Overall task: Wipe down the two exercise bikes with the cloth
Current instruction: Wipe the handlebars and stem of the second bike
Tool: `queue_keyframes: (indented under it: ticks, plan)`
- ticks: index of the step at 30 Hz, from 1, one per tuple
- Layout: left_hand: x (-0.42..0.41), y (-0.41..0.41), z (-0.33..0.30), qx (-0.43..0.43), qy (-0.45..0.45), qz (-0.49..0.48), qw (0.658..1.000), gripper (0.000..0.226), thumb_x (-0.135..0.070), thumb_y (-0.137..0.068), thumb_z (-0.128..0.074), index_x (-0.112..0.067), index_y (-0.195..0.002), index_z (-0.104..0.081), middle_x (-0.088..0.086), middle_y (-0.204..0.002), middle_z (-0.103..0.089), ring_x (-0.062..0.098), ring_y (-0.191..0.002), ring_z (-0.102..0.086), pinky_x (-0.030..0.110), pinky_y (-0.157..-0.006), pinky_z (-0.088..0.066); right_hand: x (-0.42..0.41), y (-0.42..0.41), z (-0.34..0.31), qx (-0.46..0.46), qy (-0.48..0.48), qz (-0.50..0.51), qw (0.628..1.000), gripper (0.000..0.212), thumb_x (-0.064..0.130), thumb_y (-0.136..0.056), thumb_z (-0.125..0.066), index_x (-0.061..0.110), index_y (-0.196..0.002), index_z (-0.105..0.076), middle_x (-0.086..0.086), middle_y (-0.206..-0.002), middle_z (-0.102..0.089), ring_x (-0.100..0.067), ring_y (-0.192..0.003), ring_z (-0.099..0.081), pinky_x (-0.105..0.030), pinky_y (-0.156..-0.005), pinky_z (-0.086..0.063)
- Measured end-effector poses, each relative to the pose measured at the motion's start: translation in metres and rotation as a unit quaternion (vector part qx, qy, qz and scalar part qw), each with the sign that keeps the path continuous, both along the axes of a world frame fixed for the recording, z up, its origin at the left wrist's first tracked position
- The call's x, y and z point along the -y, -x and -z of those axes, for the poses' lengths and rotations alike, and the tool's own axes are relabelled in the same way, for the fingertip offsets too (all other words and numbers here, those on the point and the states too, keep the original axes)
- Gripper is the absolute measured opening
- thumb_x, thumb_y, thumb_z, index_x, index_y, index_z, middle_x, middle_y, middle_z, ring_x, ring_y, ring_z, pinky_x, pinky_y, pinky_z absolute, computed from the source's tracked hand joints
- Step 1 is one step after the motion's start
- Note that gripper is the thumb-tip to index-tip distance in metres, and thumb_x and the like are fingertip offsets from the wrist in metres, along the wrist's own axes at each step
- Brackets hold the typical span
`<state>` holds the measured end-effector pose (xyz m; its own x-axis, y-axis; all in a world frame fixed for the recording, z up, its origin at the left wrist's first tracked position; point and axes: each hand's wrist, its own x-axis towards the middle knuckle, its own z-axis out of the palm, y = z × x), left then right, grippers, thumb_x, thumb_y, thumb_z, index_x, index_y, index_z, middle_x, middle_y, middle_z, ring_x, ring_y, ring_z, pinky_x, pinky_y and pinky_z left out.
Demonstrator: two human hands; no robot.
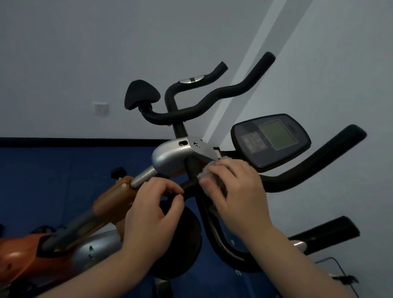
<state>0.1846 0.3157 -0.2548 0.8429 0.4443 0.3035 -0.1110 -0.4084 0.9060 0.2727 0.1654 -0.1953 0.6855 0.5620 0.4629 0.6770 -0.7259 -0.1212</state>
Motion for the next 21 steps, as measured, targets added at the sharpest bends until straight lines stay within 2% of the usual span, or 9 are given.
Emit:
queue_keyframes:
  ticks: [1, 3, 6, 8, 10, 11, 13, 17, 21]
  plan:
    - [0.000, 0.000, -0.001, 0.001, 0.004, 0.001, 1.000, 0.011, -0.029, -0.082, -0.060, -0.039, -0.083, -0.057, -0.018, -0.091, -0.060, 0.004, -0.093, -0.058, 0.031, -0.075, -0.050, 0.001, 0.003, 0.003, -0.008, 0.032, 0.002, 0.999, 0.044, 0.052, -0.092, -0.046, 0.017, -0.109, -0.066, -0.002, -0.111, -0.062, -0.019, -0.107, -0.054, -0.038, -0.096, -0.042]
    - [-0.001, 0.001, -0.001, 0.003, 0.011, 0.008, 1.000, 0.005, -0.035, -0.082, -0.057, -0.039, -0.084, -0.056, -0.017, -0.091, -0.059, 0.005, -0.093, -0.058, 0.030, -0.075, -0.049, -0.001, 0.004, 0.004, -0.002, 0.095, 0.011, 0.995, 0.035, 0.043, -0.089, -0.053, 0.018, -0.112, -0.063, -0.005, -0.114, -0.059, -0.024, -0.109, -0.051, -0.042, -0.096, -0.042]
    - [-0.002, 0.003, 0.004, -0.011, -0.013, 0.012, 1.000, 0.013, -0.050, -0.079, -0.052, -0.042, -0.090, -0.050, -0.022, -0.094, -0.054, 0.000, -0.094, -0.055, 0.024, -0.072, -0.046, -0.007, -0.010, -0.008, -0.002, 0.133, -0.035, 0.991, 0.020, 0.024, -0.087, -0.059, 0.015, -0.104, -0.062, -0.006, -0.104, -0.058, -0.028, -0.097, -0.054, -0.040, -0.081, -0.045]
    - [-0.003, 0.005, 0.008, -0.023, -0.021, -0.004, 0.999, 0.022, -0.058, -0.077, -0.051, -0.044, -0.092, -0.044, -0.024, -0.095, -0.049, -0.001, -0.093, -0.053, 0.024, -0.072, -0.046, -0.013, -0.019, -0.022, -0.046, 0.098, -0.095, 0.990, 0.016, 0.019, -0.087, -0.062, 0.014, -0.103, -0.060, -0.004, -0.098, -0.059, -0.024, -0.090, -0.055, -0.040, -0.076, -0.047]
    - [-0.003, 0.006, 0.012, -0.022, 0.018, -0.030, 0.999, 0.028, -0.061, -0.074, -0.054, -0.044, -0.093, -0.042, -0.024, -0.094, -0.047, 0.001, -0.091, -0.053, 0.025, -0.073, -0.046, -0.023, -0.024, -0.031, -0.089, 0.077, -0.179, 0.977, 0.019, 0.025, -0.088, -0.058, 0.015, -0.104, -0.060, -0.001, -0.100, -0.060, -0.017, -0.090, -0.055, -0.032, -0.079, -0.047]
    - [-0.003, 0.006, 0.014, -0.019, 0.036, -0.038, 0.998, 0.030, -0.061, -0.074, -0.055, -0.042, -0.093, -0.041, -0.023, -0.093, -0.047, 0.002, -0.089, -0.053, 0.025, -0.072, -0.045, -0.030, -0.024, -0.030, -0.095, 0.112, -0.219, 0.965, 0.020, 0.028, -0.088, -0.056, 0.015, -0.103, -0.063, -0.001, -0.102, -0.062, -0.017, -0.092, -0.055, -0.032, -0.080, -0.047]
    - [-0.003, 0.007, 0.017, -0.014, 0.036, -0.037, 0.999, 0.026, -0.060, -0.078, -0.052, -0.040, -0.092, -0.041, -0.020, -0.090, -0.046, 0.005, -0.085, -0.051, 0.023, -0.067, -0.042, -0.042, -0.022, -0.022, -0.100, 0.205, -0.273, 0.935, 0.020, 0.027, -0.088, -0.061, 0.015, -0.102, -0.069, -0.004, -0.107, -0.063, -0.023, -0.091, -0.056, -0.040, -0.076, -0.048]
    - [-0.005, 0.006, 0.018, -0.008, 0.039, 0.002, 0.999, 0.024, -0.058, -0.085, -0.044, -0.034, -0.087, -0.044, -0.012, -0.085, -0.048, 0.011, -0.079, -0.052, 0.029, -0.062, -0.043, -0.022, -0.038, -0.031, -0.087, 0.243, -0.309, 0.915, 0.017, 0.025, -0.088, -0.062, 0.013, -0.096, -0.073, -0.010, -0.108, -0.065, -0.026, -0.090, -0.060, -0.042, -0.070, -0.053]
    - [-0.004, 0.004, 0.015, -0.003, 0.054, 0.022, 0.998, 0.019, -0.054, -0.088, -0.044, -0.036, -0.084, -0.046, -0.011, -0.084, -0.050, 0.011, -0.077, -0.053, 0.018, -0.063, -0.042, -0.021, -0.043, -0.044, -0.078, 0.234, -0.296, 0.923, 0.021, 0.029, -0.089, -0.055, 0.017, -0.096, -0.071, -0.005, -0.105, -0.064, -0.022, -0.090, -0.060, -0.043, -0.065, -0.053]
